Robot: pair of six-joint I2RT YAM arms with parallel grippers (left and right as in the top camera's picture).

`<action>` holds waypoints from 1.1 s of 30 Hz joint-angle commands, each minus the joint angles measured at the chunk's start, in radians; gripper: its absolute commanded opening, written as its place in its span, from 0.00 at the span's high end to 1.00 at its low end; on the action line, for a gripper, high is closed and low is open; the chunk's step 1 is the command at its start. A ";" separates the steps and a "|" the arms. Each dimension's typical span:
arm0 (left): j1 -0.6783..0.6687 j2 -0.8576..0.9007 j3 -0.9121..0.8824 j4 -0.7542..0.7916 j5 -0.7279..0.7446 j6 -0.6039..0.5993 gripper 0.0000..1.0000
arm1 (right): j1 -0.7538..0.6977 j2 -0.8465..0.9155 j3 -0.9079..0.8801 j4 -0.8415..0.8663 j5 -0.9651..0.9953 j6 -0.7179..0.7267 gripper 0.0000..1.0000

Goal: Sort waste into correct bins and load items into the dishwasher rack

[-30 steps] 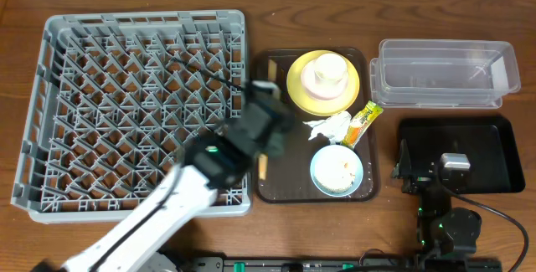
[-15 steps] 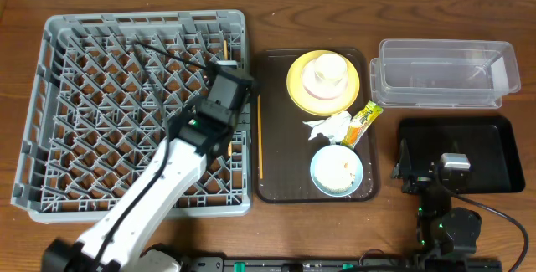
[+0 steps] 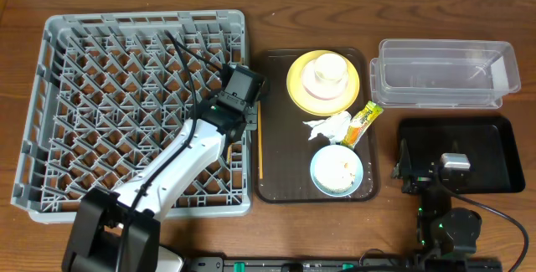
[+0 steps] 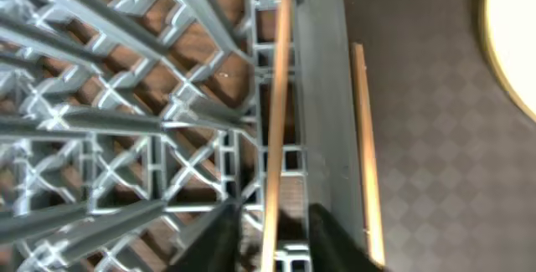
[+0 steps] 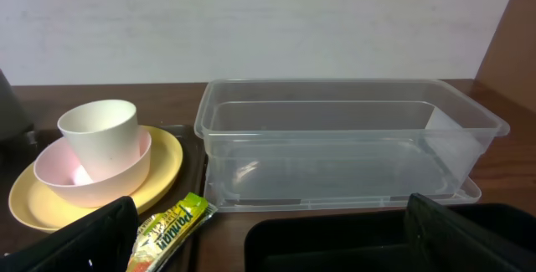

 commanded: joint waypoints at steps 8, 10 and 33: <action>0.000 -0.243 0.016 -0.005 0.054 -0.002 0.07 | -0.008 -0.006 -0.002 -0.003 0.000 -0.007 0.01; 0.000 -0.307 0.016 -0.010 0.156 -0.002 0.38 | -0.008 -0.006 -0.002 -0.003 0.000 -0.007 0.01; -0.306 -0.264 0.016 -0.143 0.037 -0.241 0.69 | -0.008 -0.006 -0.002 -0.003 0.000 -0.007 0.01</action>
